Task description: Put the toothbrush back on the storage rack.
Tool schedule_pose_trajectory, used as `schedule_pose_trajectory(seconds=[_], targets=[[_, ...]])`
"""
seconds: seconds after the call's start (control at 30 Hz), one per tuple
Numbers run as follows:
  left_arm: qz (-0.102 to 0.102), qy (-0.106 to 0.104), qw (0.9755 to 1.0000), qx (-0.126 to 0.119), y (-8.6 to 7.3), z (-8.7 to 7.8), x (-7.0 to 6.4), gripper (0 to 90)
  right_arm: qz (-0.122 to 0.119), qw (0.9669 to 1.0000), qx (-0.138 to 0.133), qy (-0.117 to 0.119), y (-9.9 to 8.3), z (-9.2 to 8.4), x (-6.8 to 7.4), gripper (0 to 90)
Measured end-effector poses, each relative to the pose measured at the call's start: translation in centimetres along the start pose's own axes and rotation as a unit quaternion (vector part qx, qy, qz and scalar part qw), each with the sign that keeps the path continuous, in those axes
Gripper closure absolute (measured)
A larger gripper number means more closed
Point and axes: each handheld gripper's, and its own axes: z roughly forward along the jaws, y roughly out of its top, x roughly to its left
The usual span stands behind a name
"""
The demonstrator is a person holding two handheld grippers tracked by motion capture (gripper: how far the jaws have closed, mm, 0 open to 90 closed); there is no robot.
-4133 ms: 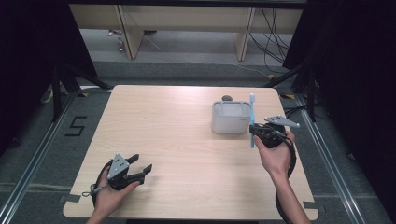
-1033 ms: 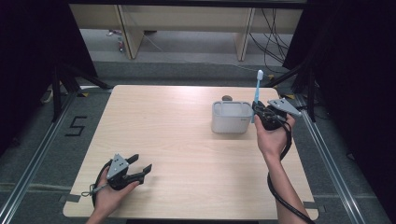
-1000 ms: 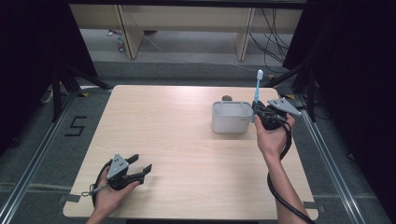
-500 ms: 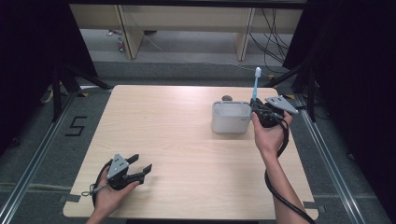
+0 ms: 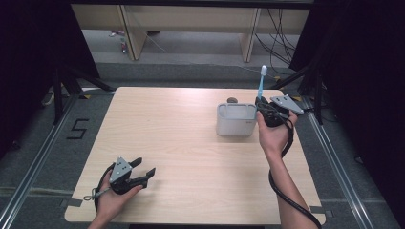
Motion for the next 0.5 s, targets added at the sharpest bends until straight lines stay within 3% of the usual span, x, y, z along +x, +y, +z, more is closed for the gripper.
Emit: schedule_pose_trajectory(seconds=[0.5], targets=[[0.001,0.000,1.0000,0.001,0.0,0.0,0.0,31.1,0.004,1.0000,0.001,-0.006,0.4,1.2,-0.3,78.9]])
